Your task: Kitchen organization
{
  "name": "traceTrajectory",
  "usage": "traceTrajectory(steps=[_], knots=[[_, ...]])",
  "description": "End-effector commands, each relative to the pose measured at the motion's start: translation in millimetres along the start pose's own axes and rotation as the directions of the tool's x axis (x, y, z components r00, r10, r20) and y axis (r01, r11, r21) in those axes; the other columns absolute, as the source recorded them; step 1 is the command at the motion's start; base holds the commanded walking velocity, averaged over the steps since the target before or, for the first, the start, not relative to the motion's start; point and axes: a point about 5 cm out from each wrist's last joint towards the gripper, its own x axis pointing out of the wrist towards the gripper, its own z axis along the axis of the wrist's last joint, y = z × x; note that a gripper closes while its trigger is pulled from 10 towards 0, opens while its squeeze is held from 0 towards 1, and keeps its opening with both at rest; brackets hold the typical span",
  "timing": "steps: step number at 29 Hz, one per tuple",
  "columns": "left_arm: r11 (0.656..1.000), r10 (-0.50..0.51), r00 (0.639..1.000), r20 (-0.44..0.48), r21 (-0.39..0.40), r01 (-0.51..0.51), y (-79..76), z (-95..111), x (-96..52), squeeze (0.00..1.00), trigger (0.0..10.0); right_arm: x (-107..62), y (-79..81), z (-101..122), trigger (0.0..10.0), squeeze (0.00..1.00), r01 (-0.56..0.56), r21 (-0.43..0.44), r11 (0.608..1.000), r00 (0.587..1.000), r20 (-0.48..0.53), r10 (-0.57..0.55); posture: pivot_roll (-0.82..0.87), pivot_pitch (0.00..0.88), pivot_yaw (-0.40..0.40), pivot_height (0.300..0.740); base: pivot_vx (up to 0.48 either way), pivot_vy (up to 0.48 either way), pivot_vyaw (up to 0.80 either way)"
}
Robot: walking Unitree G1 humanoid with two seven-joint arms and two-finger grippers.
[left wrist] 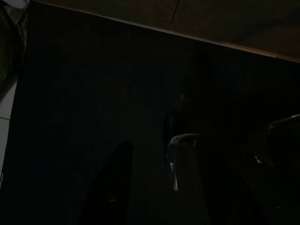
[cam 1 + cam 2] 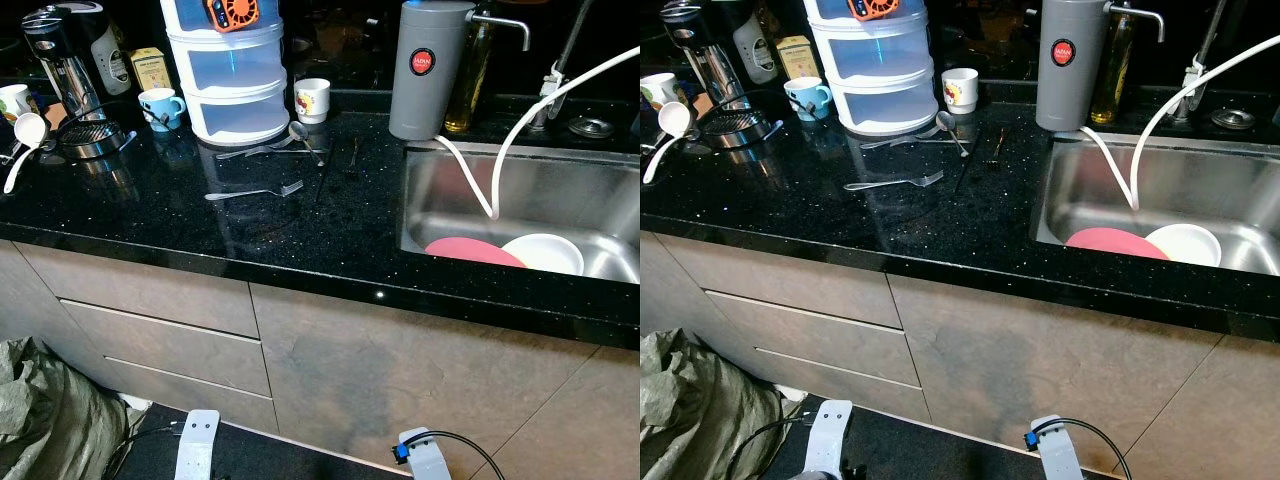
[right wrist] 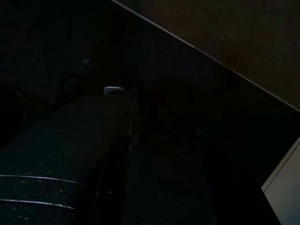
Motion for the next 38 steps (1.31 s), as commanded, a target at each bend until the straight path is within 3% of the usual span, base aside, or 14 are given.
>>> traceTrajectory(steps=[1,38], knots=[[1.000,-0.006,1.000,-0.007,0.009,0.006,-1.8,-0.5,0.3,0.00,10.0,0.3,4.3,-0.4,10.0,0.00,-0.012,-0.017,1.000,1.000,-0.003,0.012,-0.17,0.000,0.042,0.740,0.000,0.000,0.00],[1.000,-0.018,1.000,-0.015,0.022,0.019,-0.5,-3.6,-0.3,0.00,10.0,-0.2,5.1,-4.7,10.0,0.00,-0.011,-0.048,0.999,1.000,-0.004,0.011,-0.16,0.017,0.054,0.740,0.000,0.000,0.00]])
